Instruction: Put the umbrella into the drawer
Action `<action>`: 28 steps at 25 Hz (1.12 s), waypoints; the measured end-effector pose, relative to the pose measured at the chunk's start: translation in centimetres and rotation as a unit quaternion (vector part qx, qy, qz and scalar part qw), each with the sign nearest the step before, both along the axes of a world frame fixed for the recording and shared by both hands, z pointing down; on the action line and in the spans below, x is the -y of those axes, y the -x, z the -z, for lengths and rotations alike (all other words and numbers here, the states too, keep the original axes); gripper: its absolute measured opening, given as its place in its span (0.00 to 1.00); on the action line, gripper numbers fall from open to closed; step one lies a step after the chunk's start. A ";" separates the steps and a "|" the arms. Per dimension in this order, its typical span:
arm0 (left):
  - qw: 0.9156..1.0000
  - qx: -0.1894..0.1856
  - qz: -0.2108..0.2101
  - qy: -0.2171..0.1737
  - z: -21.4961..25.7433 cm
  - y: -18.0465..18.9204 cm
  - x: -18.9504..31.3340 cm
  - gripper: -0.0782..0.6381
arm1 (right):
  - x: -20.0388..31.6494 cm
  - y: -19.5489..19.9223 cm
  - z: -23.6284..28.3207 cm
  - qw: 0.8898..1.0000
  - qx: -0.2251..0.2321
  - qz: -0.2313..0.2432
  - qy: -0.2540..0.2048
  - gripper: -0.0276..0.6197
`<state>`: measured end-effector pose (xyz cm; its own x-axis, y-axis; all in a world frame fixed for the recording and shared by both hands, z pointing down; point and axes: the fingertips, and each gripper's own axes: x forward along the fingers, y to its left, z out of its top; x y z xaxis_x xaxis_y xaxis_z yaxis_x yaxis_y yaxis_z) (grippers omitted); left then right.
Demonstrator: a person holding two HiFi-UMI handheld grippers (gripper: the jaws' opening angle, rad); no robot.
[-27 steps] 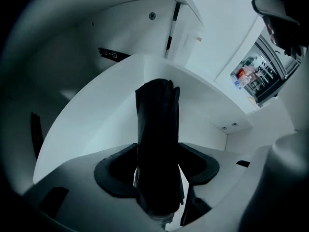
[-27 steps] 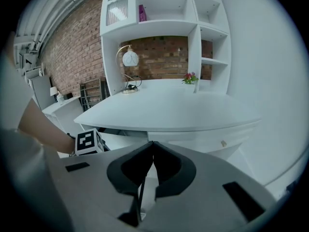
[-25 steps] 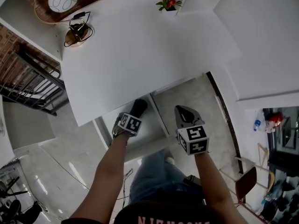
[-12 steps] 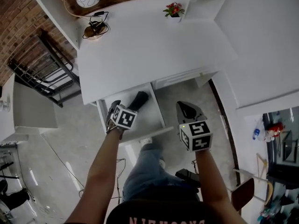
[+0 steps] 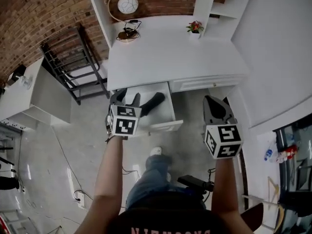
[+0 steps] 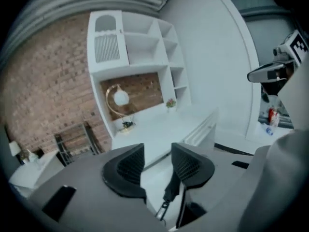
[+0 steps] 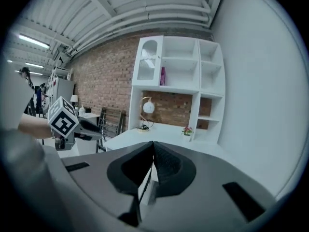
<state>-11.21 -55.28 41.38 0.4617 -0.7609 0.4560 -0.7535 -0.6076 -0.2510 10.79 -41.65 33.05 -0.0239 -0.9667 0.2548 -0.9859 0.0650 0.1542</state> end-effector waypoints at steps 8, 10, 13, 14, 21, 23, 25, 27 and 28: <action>0.977 -0.079 0.052 -0.191 13.8 4.6 -6.6 0.11 | -5.7 0.8 8.6 0.993 -0.046 0.003 -0.112 0.04; 0.970 -0.092 0.053 -0.217 16.4 5.2 -8.2 0.11 | -6.7 1.1 10.4 0.990 -0.055 0.005 -0.129 0.04; 0.960 -0.098 0.054 -0.255 19.5 5.7 -9.8 0.11 | -7.8 1.4 12.1 0.987 -0.064 0.010 -0.148 0.04; 0.957 -0.099 0.054 -0.268 20.3 5.9 -10.1 0.11 | -8.1 1.6 12.5 0.986 -0.064 0.010 -0.153 0.04; 0.939 -0.131 0.048 -0.316 23.5 6.4 -11.0 0.11 | -9.0 2.1 14.2 0.980 -0.075 -0.008 -0.184 0.04; 0.937 -0.128 0.053 -0.320 24.0 6.6 -10.7 0.11 | -8.9 2.0 14.8 0.979 -0.076 -0.015 -0.190 0.04; 0.935 -0.132 0.054 -0.324 24.5 6.7 -10.5 0.11 | -8.8 1.8 15.4 0.977 -0.077 -0.023 -0.196 0.04; 0.934 -0.136 0.054 -0.327 24.9 6.7 -10.4 0.11 | -8.7 1.9 15.8 0.976 -0.082 -0.027 -0.200 0.04; 0.933 -0.138 0.053 -0.329 25.0 6.8 -10.4 0.11 | -8.7 1.9 15.9 0.975 -0.084 -0.029 -0.201 0.04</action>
